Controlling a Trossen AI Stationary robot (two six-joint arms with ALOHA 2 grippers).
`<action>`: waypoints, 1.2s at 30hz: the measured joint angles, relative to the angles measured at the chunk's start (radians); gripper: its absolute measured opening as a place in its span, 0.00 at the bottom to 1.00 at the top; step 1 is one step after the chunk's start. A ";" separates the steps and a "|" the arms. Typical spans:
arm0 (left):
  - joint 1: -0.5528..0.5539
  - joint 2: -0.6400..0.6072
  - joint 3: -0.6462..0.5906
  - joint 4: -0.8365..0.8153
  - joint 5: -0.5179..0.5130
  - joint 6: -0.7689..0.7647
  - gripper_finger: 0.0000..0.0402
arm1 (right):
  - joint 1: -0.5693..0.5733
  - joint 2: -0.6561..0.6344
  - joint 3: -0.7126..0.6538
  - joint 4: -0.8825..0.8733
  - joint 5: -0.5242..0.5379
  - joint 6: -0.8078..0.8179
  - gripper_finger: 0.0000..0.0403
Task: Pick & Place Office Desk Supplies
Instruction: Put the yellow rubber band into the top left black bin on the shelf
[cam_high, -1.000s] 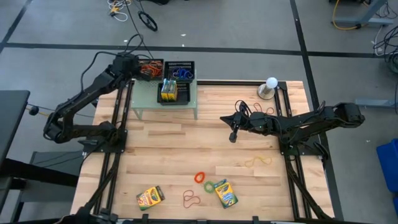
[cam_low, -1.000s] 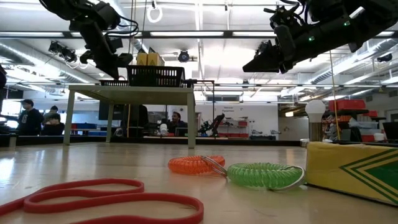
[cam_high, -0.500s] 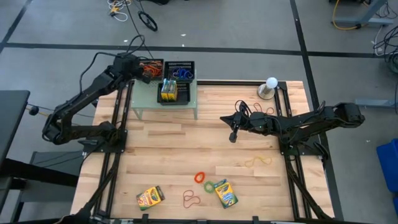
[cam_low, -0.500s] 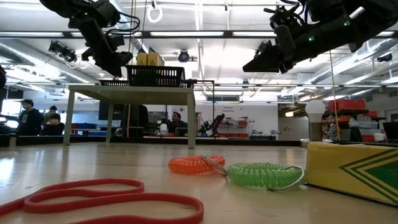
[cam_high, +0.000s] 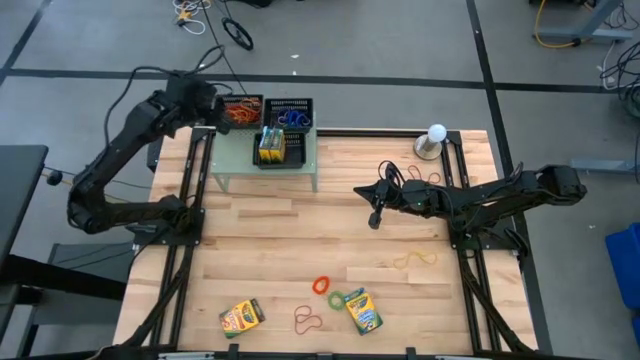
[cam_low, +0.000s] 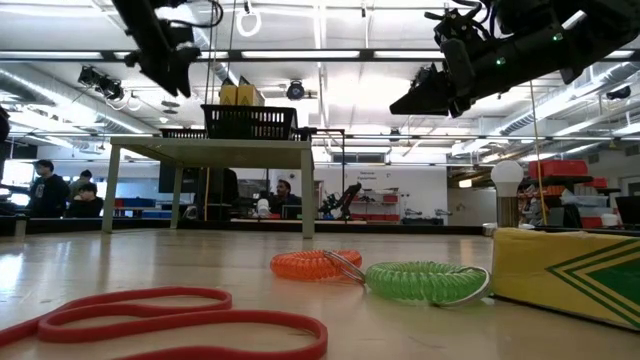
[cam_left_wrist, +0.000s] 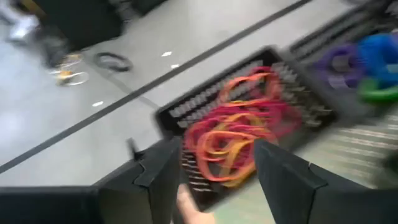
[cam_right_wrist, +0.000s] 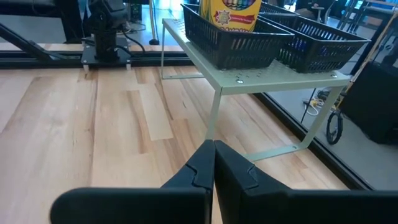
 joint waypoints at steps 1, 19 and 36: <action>-0.008 -0.008 0.013 -0.017 0.032 -0.003 0.50 | 0.000 0.000 0.000 0.000 0.000 0.000 0.03; -0.850 -0.242 -0.638 0.778 -0.138 -0.195 0.03 | 0.000 0.000 0.000 0.000 0.000 0.022 0.03; -1.039 0.043 -0.878 1.409 -0.221 -0.148 0.03 | -0.001 0.000 0.000 0.054 0.000 0.079 0.03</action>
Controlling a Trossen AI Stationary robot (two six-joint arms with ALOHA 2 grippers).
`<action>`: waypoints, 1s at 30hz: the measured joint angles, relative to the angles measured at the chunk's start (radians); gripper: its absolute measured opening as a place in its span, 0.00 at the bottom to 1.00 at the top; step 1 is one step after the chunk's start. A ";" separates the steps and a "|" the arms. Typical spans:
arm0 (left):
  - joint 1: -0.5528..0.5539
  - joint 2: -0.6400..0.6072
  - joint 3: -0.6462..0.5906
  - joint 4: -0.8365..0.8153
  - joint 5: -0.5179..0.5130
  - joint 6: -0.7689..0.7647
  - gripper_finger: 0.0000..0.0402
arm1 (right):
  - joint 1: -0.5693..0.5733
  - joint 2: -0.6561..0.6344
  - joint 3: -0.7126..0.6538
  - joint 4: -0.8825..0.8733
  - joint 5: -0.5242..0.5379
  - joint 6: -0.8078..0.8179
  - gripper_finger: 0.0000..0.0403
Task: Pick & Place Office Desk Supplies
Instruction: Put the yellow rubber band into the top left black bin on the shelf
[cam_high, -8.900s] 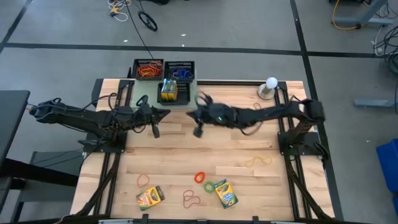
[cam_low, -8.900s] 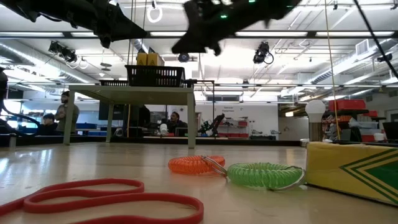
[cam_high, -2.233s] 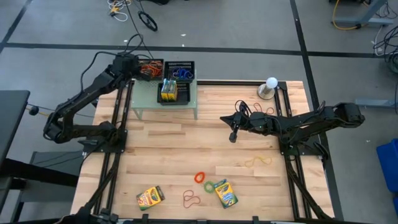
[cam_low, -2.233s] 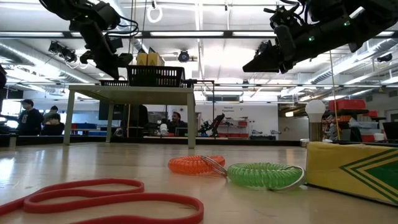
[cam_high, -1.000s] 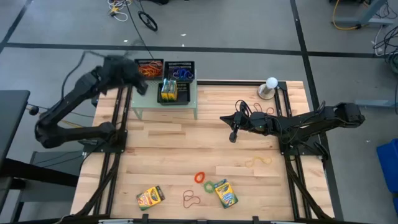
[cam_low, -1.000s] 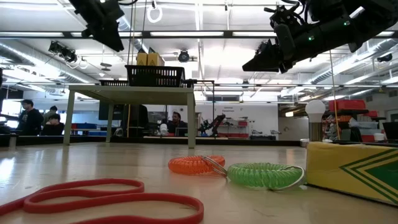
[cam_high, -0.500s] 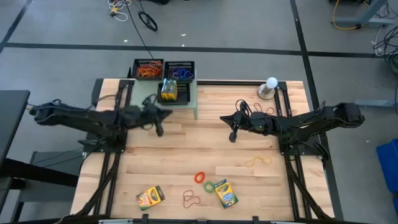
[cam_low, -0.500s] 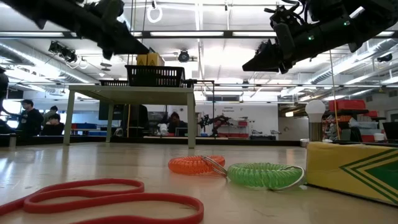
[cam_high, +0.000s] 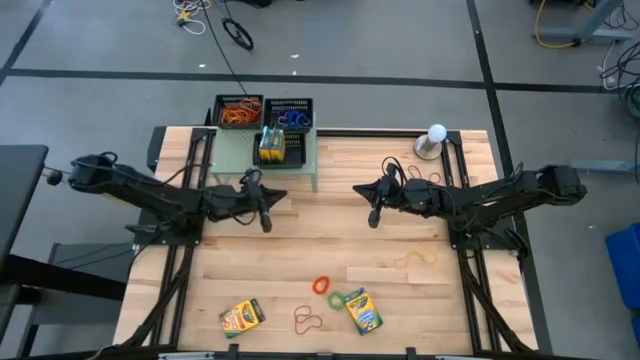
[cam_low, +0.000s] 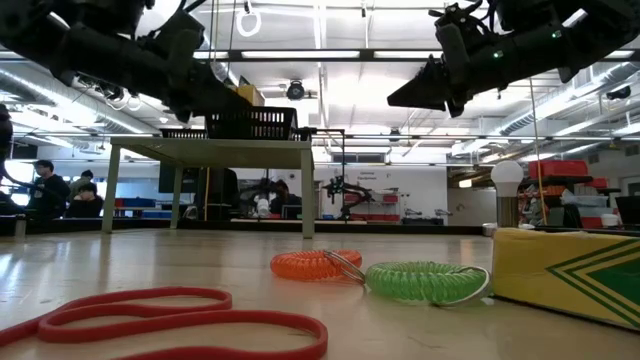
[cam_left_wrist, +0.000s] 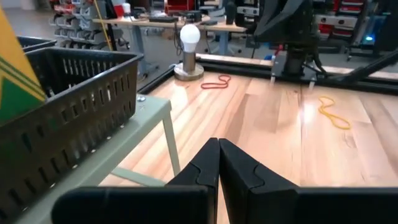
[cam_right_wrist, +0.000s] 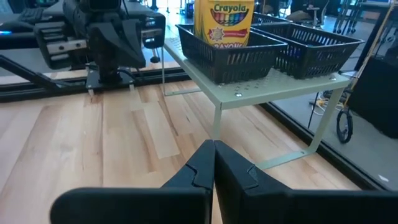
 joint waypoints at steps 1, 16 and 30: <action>0.000 0.014 0.000 0.016 0.000 0.000 0.03 | 0.000 0.000 0.000 0.000 0.000 -0.001 0.03; -0.078 0.090 0.000 0.152 0.015 0.125 0.02 | 0.094 0.000 0.000 -0.146 0.110 0.142 0.01; -0.094 0.090 0.000 0.150 -0.007 0.098 0.05 | 0.351 0.000 0.202 -0.728 0.443 0.587 0.01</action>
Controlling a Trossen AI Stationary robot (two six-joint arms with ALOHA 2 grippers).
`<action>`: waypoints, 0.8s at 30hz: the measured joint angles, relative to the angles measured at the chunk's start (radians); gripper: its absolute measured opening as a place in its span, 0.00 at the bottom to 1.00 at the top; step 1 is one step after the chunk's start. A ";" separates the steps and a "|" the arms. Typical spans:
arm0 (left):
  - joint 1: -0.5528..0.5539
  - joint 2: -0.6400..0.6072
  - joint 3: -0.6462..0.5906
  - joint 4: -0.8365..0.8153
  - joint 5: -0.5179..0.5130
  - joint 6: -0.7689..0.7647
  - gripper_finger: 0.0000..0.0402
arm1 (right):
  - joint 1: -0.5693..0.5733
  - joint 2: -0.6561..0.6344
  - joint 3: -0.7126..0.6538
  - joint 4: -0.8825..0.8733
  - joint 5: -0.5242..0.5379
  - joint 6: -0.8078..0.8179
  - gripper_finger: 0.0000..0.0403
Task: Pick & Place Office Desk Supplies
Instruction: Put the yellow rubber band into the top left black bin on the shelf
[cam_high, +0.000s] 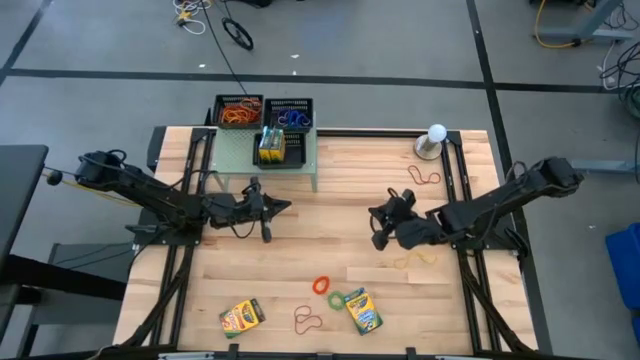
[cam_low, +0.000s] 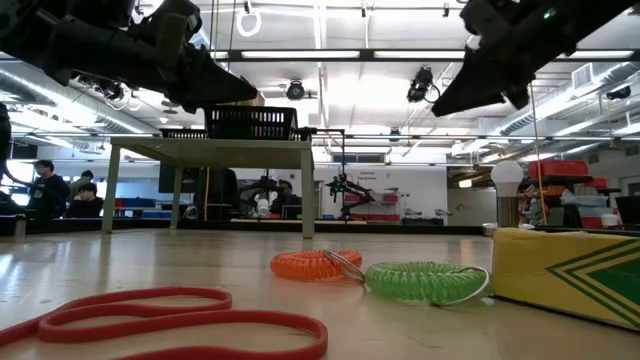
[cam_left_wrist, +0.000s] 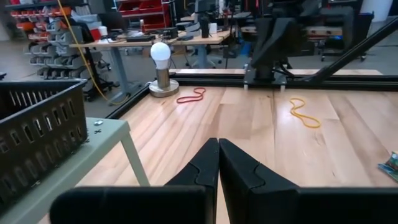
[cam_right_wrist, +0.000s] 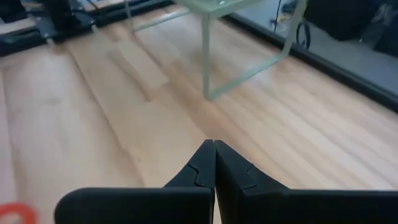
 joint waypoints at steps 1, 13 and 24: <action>0.000 0.000 0.000 0.000 0.000 0.001 0.05 | 0.010 0.000 0.012 -0.035 0.000 0.026 0.01; 0.000 0.000 0.000 0.002 0.000 0.002 0.05 | 0.121 0.131 0.155 -0.436 -0.132 0.310 0.01; 0.000 0.000 0.000 0.009 0.001 0.002 0.05 | 0.125 0.249 0.160 -0.430 -0.257 0.314 0.02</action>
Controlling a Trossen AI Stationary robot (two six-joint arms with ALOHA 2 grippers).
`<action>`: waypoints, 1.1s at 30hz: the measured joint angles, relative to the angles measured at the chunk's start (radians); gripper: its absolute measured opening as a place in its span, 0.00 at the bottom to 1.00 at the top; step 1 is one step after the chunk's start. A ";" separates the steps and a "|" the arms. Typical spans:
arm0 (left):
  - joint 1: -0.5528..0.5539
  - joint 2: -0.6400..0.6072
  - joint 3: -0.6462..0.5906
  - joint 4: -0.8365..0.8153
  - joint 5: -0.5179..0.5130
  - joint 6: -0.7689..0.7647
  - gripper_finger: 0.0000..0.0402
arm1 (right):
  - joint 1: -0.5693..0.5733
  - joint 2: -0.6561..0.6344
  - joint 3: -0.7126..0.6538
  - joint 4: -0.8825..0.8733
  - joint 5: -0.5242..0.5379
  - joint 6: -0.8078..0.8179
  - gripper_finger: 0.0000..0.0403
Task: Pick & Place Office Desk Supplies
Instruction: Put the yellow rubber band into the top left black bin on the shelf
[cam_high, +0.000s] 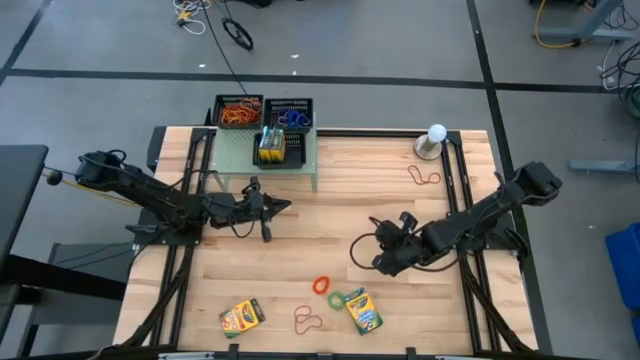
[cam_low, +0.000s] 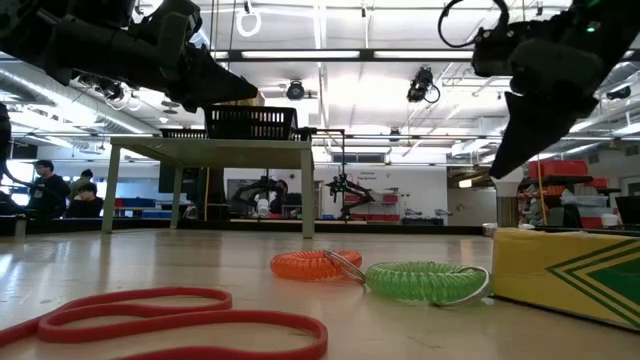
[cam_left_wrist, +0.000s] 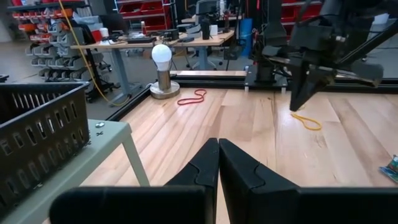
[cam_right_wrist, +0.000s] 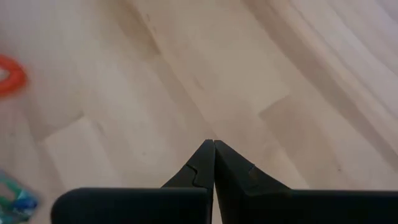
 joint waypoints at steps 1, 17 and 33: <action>0.000 0.000 0.000 0.000 0.000 0.000 0.05 | -0.007 0.000 0.000 0.002 0.000 -0.003 0.02; 0.000 0.000 0.000 0.000 0.000 0.000 0.05 | 0.020 -0.002 0.122 -0.382 -0.227 0.020 0.01; 0.000 0.000 0.000 0.000 0.000 0.000 0.05 | -0.217 -0.292 -0.220 -0.195 -0.381 -0.115 0.01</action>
